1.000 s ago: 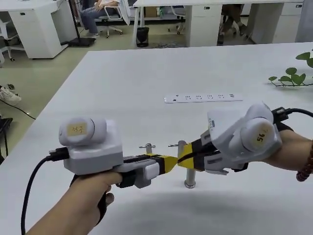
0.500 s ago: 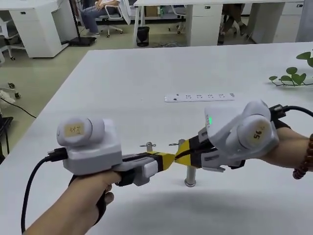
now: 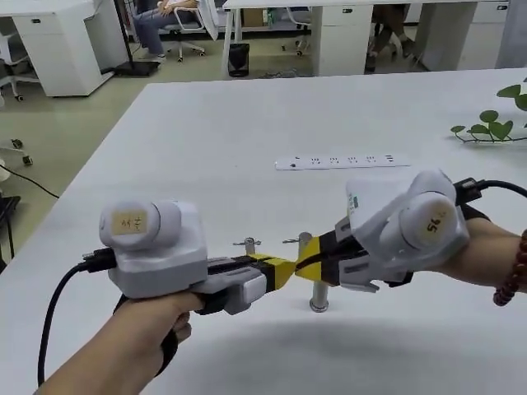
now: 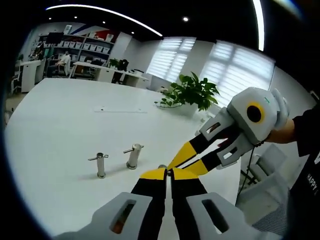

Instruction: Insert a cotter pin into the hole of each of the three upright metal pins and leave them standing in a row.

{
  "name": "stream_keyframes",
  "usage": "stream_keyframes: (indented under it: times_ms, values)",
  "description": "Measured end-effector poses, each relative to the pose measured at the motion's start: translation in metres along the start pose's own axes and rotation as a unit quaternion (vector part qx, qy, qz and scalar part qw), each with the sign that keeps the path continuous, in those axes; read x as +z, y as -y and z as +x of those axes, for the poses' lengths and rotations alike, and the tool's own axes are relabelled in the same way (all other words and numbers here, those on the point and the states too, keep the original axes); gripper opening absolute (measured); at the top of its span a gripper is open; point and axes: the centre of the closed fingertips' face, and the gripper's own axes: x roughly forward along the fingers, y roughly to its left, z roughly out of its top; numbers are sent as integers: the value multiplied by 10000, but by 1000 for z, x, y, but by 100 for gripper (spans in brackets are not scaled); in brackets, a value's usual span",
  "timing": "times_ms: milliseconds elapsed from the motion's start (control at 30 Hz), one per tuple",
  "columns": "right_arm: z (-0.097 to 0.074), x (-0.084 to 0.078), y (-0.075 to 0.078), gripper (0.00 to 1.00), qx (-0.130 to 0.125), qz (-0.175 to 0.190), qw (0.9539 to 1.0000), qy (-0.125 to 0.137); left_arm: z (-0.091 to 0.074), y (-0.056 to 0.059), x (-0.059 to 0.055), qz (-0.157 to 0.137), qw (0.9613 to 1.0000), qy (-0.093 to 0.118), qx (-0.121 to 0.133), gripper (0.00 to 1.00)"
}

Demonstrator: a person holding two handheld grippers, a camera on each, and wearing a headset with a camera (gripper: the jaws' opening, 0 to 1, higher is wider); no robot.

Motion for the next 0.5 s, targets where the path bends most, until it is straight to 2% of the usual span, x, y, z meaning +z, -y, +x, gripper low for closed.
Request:
stream_keyframes:
  times_ms: [100, 233, 300, 400, 500]
  values:
    - [0, -1, -1, 0, 11, 213, 9998, 36, -1, 0, 0, -1, 10000, 4, -22, 0]
    - [0, -2, -4, 0, 79, 740, 9971, 150, -2, 1, 0, 73, 10000, 3, -64, 0]
    - [-1, -2, -5, 0, 139, 1092, 9936, 262, -3, 2, -1, 156, 9998, -5, -78, 0]
    - [-3, -2, -7, 1, 229, 1619, 9856, 425, -5, 0, -3, 340, 9994, -65, -70, 0]
    - [-4, -4, -7, 4, 296, 1937, 9794, 487, -7, 0, -6, 434, 9990, -95, -102, 0]
